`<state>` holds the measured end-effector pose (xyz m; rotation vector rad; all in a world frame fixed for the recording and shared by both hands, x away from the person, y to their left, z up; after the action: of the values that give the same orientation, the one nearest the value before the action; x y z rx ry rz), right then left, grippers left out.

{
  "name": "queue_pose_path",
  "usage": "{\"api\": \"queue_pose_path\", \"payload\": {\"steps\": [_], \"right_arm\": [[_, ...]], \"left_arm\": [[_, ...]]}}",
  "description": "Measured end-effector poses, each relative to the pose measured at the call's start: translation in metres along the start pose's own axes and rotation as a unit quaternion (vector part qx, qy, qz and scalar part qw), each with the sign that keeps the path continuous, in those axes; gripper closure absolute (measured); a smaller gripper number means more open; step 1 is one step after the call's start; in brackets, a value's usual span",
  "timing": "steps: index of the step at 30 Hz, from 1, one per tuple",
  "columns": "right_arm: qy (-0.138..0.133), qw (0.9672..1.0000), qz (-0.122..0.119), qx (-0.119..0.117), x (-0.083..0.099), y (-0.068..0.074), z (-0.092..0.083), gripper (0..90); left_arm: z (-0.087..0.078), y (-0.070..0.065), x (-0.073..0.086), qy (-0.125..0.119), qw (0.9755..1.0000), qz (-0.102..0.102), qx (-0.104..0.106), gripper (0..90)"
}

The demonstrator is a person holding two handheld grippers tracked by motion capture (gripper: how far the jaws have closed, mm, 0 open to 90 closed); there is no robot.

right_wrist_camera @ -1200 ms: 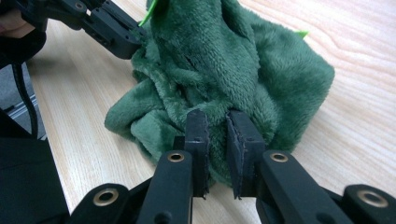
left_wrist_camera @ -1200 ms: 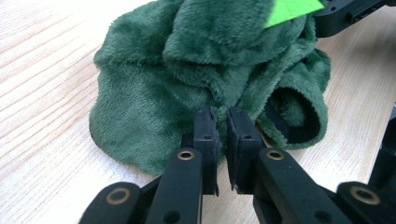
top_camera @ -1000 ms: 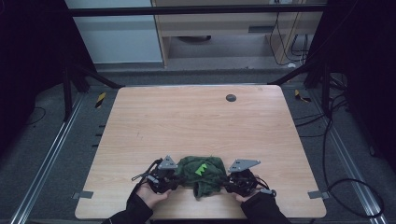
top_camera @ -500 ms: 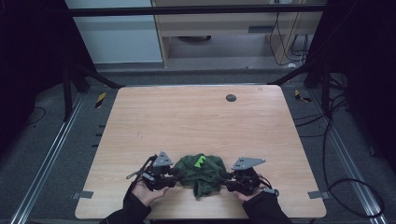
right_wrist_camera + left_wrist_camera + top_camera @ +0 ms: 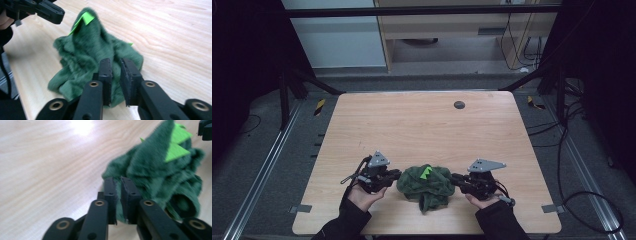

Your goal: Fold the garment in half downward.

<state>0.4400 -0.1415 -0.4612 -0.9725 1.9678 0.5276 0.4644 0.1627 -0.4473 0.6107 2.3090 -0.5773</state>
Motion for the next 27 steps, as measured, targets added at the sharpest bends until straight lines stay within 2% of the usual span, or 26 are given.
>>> {"api": "queue_pose_path", "payload": {"steps": [4,11,13,15,20,24,27], "right_arm": [[0.003,1.0000,0.002,0.003,-0.005,-0.004,0.007,85.3],[0.005,1.0000,0.005,0.004,-0.012,-0.010,0.021,89.9],[0.007,1.0000,0.002,0.004,-0.013,-0.011,0.025,89.9],[0.008,1.0000,0.003,0.000,-0.016,-0.011,0.031,90.0],[0.016,0.9998,-0.002,-0.010,-0.020,-0.009,0.043,89.9],[0.022,0.9995,-0.011,-0.018,-0.019,-0.005,0.047,89.8],[0.019,0.9994,-0.015,-0.024,-0.020,-0.001,0.044,89.6]], "left_arm": [[0.008,0.000,-0.007,-0.001,1.0000,0.005,-0.005,89.1],[0.020,-0.001,-0.014,0.002,0.9999,0.013,-0.002,89.4],[0.025,-0.001,-0.016,0.004,0.9999,0.005,0.011,89.5],[0.030,-0.001,-0.019,0.008,0.9998,0.005,0.015,89.5],[0.043,-0.004,-0.019,0.028,0.9988,0.007,0.041,89.5],[0.042,-0.010,-0.015,0.035,0.9980,0.022,0.049,89.5],[0.038,-0.014,-0.012,0.037,0.9975,0.024,0.056,89.5]]}}
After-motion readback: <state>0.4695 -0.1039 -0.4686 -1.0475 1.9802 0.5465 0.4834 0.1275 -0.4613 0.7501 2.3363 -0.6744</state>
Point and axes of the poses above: each handheld gripper's, and its own axes: z roughly forward along the jaws, x roughly out of its underside, y roughly to its left, the point moved 2 cm from there along z, roughly forward along the jaws, and after that the axes turned 13 degrees about -z, right-handed, at the moved point
